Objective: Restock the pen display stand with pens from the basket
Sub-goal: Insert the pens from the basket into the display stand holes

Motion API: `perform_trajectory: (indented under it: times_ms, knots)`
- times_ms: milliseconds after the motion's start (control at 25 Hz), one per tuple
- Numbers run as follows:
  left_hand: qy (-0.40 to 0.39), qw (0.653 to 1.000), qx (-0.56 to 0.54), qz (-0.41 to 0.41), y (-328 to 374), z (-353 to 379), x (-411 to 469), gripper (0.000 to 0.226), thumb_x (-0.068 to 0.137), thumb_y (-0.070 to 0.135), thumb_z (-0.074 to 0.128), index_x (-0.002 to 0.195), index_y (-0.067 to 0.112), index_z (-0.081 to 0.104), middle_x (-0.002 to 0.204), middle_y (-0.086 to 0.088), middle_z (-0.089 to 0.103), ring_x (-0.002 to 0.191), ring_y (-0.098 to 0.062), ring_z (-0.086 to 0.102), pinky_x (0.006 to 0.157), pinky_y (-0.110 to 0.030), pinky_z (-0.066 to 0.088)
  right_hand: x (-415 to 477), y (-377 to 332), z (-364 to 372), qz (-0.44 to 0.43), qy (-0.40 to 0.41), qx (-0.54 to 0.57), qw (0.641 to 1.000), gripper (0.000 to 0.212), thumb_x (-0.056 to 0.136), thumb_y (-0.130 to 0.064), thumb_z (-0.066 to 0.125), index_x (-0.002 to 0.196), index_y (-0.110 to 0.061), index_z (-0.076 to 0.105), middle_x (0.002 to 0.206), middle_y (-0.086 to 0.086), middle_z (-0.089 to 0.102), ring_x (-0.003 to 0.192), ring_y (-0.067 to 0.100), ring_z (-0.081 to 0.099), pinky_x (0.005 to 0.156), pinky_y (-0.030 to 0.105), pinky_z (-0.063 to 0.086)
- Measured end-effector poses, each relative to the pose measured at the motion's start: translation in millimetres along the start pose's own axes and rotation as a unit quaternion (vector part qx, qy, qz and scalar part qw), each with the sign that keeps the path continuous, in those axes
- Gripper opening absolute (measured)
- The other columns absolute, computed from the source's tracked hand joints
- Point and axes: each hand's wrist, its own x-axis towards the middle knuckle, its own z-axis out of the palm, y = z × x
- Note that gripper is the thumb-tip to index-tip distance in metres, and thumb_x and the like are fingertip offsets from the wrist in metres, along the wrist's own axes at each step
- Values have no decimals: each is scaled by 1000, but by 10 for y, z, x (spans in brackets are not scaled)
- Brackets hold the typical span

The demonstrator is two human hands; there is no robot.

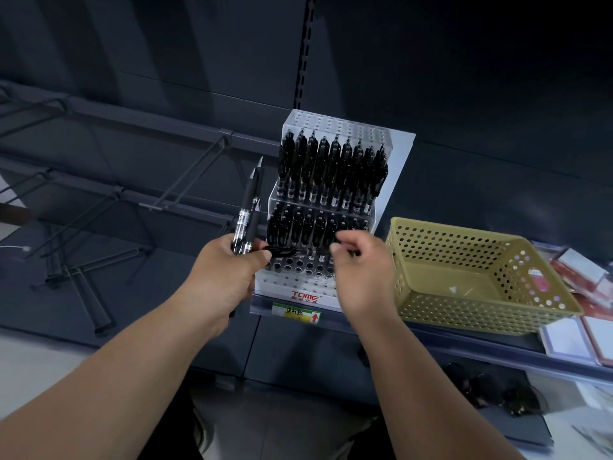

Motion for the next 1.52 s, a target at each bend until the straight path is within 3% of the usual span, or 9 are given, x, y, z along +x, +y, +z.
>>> perform_trajectory:
  times_ms: [160, 280, 440, 680, 840, 1080, 1240, 1440, 1520]
  knots:
    - [-14, 999, 23, 22, 7, 41, -39, 8, 87, 9, 64, 84, 16, 62, 48, 8, 46, 47, -10, 39, 47, -24, 31, -20, -66, 153, -142, -176, -91, 970, 31, 98, -20, 55, 127, -27, 61, 125, -13, 52, 100, 8, 59, 93, 28, 48]
    - [-28, 999, 34, 32, 25, 50, -57, 6, 88, 11, 64, 86, 16, 64, 51, 11, 51, 48, -6, 44, 50, -21, 34, -24, -58, 233, -156, -228, -115, 954, 31, 97, -20, 55, 126, -29, 62, 120, -8, 63, 104, 12, 59, 92, 34, 49]
    - [-25, 1000, 0, 15, 34, 11, -16, 12, 90, 24, 63, 81, 18, 59, 56, 6, 50, 43, -5, 42, 43, -18, 34, 52, -30, 248, -90, -181, -76, 976, 24, 97, -23, 57, 120, -23, 62, 89, -7, 65, 79, 13, 62, 72, 32, 51]
    - [-4, 997, -53, -48, 15, -72, 121, 44, 90, 56, 49, 79, 15, 59, 58, 2, 42, 47, -11, 35, 44, -25, 30, 233, -135, 189, -32, -105, 54, 993, 22, 104, -23, 40, 124, -24, 47, 95, 4, 67, 79, 7, 61, 68, 20, 51]
    - [-9, 996, -63, -56, 1, -106, 162, 45, 92, 55, 46, 81, 13, 60, 58, 2, 42, 46, -11, 35, 43, -24, 30, 278, -155, 290, -49, -78, 56, 994, 34, 103, -23, 43, 136, -13, 47, 91, 3, 66, 78, 4, 61, 61, 11, 49]
    - [-17, 995, -70, -64, -35, -141, 223, 43, 92, 53, 49, 80, 13, 61, 57, 3, 42, 43, -10, 34, 40, -22, 28, 326, -62, 460, -42, -80, 33, 995, 36, 103, -24, 44, 137, -14, 49, 87, -4, 68, 83, 3, 64, 73, 18, 51]
    - [-25, 996, -62, -66, -61, -147, 251, 44, 92, 53, 48, 83, 13, 63, 55, 4, 42, 42, -9, 34, 40, -22, 27, 328, 7, 528, -40, -86, -5, 996, 31, 102, -22, 47, 130, -14, 55, 98, 1, 68, 83, 0, 62, 59, 7, 46]
    - [-40, 995, -67, -68, -77, -136, 250, 41, 92, 51, 49, 86, 13, 62, 54, 4, 42, 44, -9, 33, 41, -22, 26, 292, 84, 597, -50, -75, -50, 995, 19, 99, -18, 52, 115, -13, 60, 84, 3, 67, 85, 24, 67, 74, 38, 57]
    - [-51, 995, -69, -61, -85, -138, 242, 35, 89, 49, 56, 86, 14, 60, 54, 4, 39, 43, -10, 30, 40, -21, 25, 309, 81, 611, -56, -75, -58, 994, 18, 99, -19, 53, 114, -12, 61, 83, 6, 67, 84, 25, 67, 74, 42, 57]
